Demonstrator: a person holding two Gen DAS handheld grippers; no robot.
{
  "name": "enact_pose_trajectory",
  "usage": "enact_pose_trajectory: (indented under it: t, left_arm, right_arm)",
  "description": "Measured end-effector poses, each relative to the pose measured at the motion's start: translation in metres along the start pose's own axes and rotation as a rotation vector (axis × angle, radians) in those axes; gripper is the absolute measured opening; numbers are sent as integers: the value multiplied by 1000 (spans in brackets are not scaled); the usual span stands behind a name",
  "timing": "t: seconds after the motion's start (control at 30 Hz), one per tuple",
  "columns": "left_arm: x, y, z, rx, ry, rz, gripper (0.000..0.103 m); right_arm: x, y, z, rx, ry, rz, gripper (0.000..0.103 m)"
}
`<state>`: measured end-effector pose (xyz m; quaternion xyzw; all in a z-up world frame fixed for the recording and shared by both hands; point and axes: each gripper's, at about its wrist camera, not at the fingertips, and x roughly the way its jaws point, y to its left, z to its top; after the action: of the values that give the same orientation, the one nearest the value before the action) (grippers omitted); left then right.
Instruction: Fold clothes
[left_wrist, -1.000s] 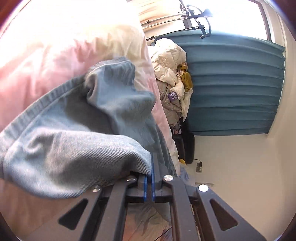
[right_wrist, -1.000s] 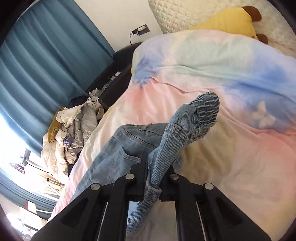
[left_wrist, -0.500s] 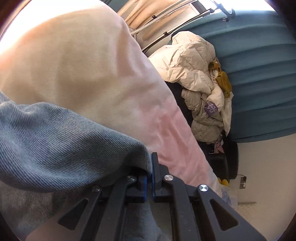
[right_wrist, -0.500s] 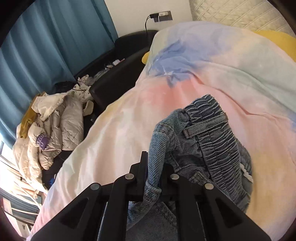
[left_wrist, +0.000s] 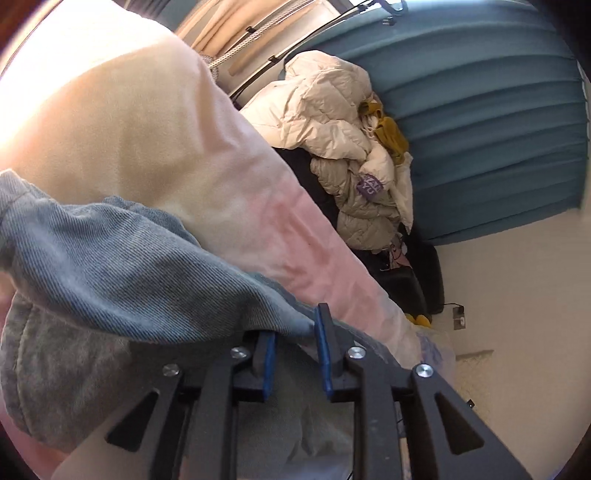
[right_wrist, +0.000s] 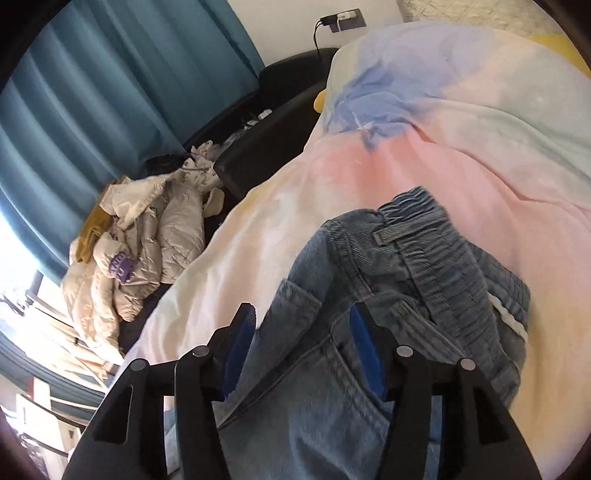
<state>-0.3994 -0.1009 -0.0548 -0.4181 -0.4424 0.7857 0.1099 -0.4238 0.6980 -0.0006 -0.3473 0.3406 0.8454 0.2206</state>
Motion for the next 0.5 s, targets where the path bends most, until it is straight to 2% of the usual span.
enact_pose_trajectory:
  t: [0.1,0.23,0.37,0.5]
  left_arm:
    - [-38,-2,-30,18,-36,-28,34]
    - [-59,31,-64,-97,20,-41,39]
    - [-62,55,-94,-148,41,-39,44]
    - [-35,69,-113,-233,117,-105,48]
  right_arm:
    - [-42,-6,-13,-3,3,37,62]
    - [-83,-27,-35,-11,26,41,62]
    - [-111,-59,-57,26,53,47,64]
    - [-105,-98,-79,144,134,90,65]
